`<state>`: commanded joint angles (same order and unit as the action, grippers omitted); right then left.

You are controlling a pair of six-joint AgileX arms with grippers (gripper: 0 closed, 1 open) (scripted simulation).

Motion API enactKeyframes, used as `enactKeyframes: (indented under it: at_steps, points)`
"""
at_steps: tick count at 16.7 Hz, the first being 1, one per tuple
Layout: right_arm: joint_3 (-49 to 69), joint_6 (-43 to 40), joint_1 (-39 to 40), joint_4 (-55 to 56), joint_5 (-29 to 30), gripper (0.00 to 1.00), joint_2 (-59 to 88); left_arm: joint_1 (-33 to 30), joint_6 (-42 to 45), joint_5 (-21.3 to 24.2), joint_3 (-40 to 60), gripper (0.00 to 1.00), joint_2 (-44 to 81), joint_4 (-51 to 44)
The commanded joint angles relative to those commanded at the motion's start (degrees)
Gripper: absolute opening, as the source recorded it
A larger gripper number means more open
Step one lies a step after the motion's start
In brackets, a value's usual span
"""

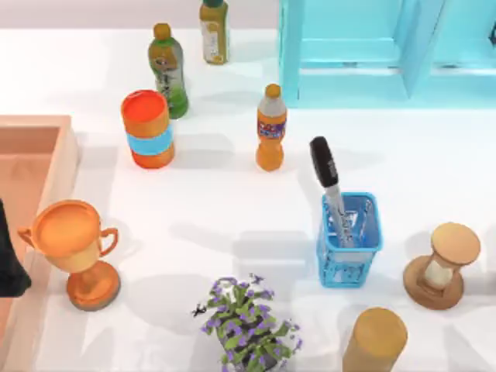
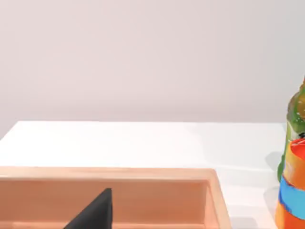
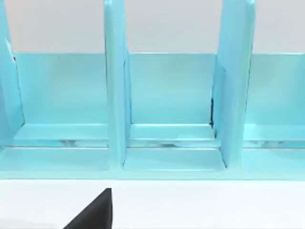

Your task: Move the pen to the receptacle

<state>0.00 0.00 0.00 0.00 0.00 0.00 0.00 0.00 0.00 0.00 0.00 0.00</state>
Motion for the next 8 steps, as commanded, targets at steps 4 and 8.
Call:
enactKeyframes:
  at_steps: [4, 8]
  points:
    - [0.0, 0.0, 0.0, 0.0, 0.0, 1.0, 0.0, -1.52, -0.75, -0.27, 0.49, 1.0, 1.83, 1.61]
    - [0.0, 0.0, 0.0, 0.0, 0.0, 1.0, 0.0, -9.41, -4.79, -1.7, 3.33, 1.0, 12.74, 10.16]
